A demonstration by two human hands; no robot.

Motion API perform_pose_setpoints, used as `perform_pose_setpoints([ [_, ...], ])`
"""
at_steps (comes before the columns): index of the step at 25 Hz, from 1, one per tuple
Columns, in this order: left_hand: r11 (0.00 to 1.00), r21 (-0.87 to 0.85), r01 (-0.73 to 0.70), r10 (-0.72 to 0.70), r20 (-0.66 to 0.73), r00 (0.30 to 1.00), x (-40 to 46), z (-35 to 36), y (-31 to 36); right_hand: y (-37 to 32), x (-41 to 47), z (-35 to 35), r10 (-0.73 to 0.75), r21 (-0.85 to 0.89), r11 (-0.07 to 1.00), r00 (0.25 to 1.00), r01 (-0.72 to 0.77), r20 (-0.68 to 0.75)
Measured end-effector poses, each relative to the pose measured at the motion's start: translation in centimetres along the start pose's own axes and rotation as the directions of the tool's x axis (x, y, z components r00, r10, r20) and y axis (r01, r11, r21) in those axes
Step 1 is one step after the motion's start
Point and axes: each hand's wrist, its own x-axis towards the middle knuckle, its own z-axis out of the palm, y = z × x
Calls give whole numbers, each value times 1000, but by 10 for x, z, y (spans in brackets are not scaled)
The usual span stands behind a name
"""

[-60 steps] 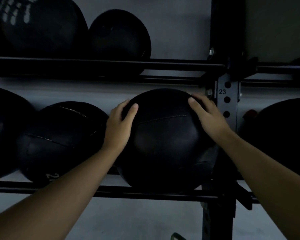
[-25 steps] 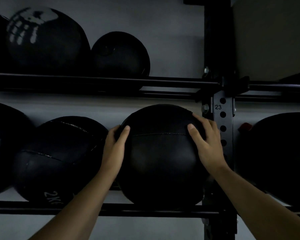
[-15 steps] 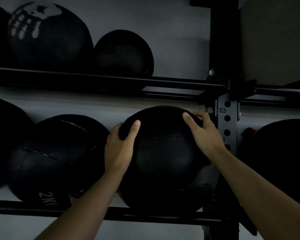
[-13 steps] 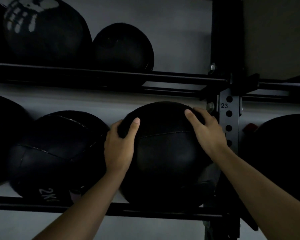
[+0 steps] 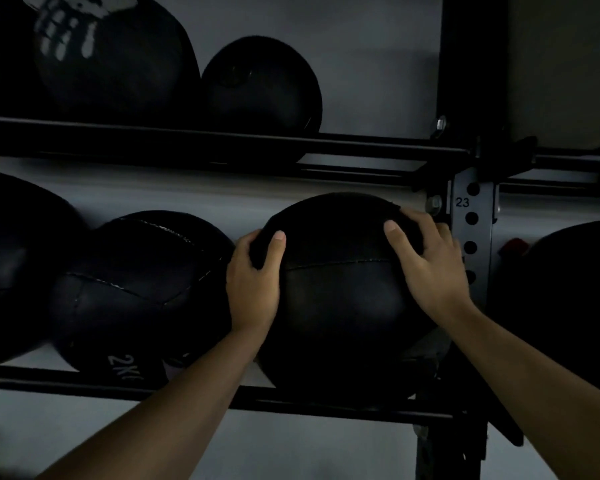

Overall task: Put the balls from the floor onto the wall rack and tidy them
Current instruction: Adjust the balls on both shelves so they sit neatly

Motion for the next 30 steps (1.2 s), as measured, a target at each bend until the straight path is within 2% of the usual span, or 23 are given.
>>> perform_pose_setpoints([
  [4,991,129,-21,-2,175,985,7,-17,11,-7,-1,-6,40,-59,998,998,-37,51],
  [7,964,264,-21,-66,315,947,19,-33,21,-25,-3,-2,77,-131,989,997,-73,30],
  [9,943,331,-47,-98,407,908,30,-52,29,-49,-6,13,12,-254,967,1000,-9,11],
  [12,902,401,-158,-74,506,859,50,-92,40,-96,-15,52,-138,-378,915,990,141,35],
  [15,805,479,-351,32,555,831,70,-142,50,-137,-25,95,-134,-335,931,989,148,66],
  [17,749,507,-426,122,526,842,88,-183,48,-160,-34,129,-119,-313,938,986,149,113],
  [19,743,568,-353,121,405,906,109,-222,37,-181,-41,163,-66,-259,959,979,116,193],
  [21,793,601,-101,-63,245,968,129,-254,22,-204,-44,194,21,-152,988,957,24,288],
  [23,833,540,124,-262,187,947,141,-270,8,-222,-44,221,105,-92,993,932,-78,347],
  [24,847,508,154,-294,206,933,147,-273,1,-230,-45,234,143,-94,989,926,-118,350],
  [26,866,487,111,-264,256,930,164,-270,-6,-237,-51,256,193,-163,975,936,-150,293],
  [28,861,507,36,-239,341,909,183,-263,-4,-237,-65,273,164,-242,963,973,-121,164],
  [30,856,516,26,-289,436,852,202,-256,1,-229,-71,282,97,-242,967,992,-75,82],
])
